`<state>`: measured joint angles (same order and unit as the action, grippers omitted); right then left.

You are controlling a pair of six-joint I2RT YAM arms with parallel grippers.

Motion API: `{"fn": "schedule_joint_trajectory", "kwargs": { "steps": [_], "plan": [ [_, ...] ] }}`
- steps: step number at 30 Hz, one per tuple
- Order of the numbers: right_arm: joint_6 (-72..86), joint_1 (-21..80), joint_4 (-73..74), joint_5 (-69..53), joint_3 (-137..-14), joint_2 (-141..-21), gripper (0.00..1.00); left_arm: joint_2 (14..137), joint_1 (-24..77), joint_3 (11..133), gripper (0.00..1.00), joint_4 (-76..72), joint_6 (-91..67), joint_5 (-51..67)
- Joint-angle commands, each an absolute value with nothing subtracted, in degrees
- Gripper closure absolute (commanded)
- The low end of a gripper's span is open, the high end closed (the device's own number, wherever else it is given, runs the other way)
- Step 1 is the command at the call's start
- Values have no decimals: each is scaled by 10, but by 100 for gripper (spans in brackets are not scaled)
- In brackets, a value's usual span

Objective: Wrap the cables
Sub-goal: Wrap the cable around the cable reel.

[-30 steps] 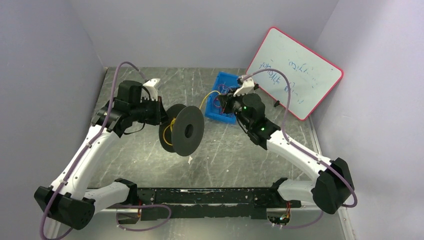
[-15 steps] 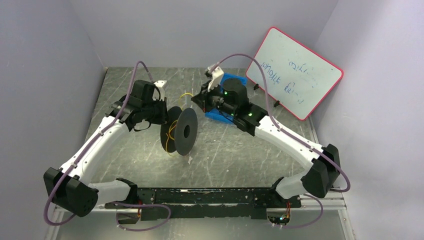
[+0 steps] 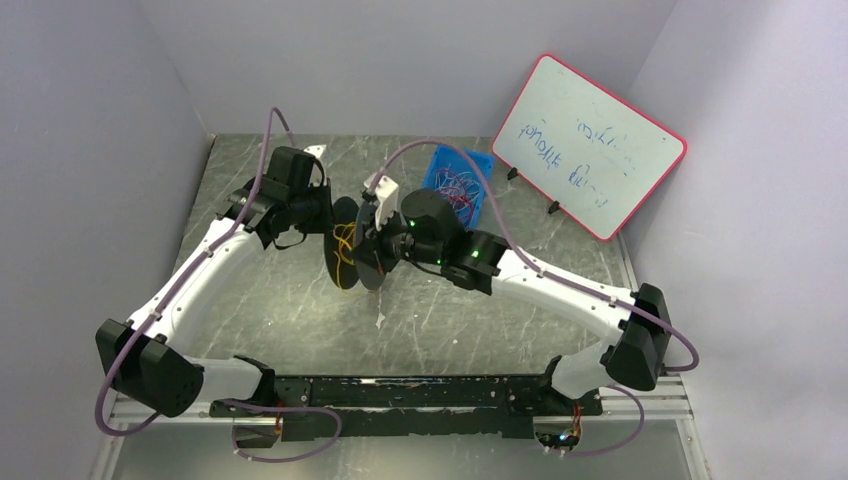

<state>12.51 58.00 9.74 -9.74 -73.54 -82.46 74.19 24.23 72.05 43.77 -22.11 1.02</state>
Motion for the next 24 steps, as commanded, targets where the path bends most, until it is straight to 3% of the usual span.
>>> {"fn": "schedule_joint_trajectory", "kwargs": {
  "steps": [1,11,19,24],
  "plan": [
    [165,598,94,-110,-699,-812,100,741,245,758,93,395,-254,0],
    [237,630,58,-41,-632,-813,99,738,244,770,93,376,-278,1],
    [248,637,43,-23,-591,-801,76,732,243,773,93,377,-279,-6],
    [248,641,43,-18,-577,-784,68,726,236,773,93,376,-279,-19]
  ]
}}
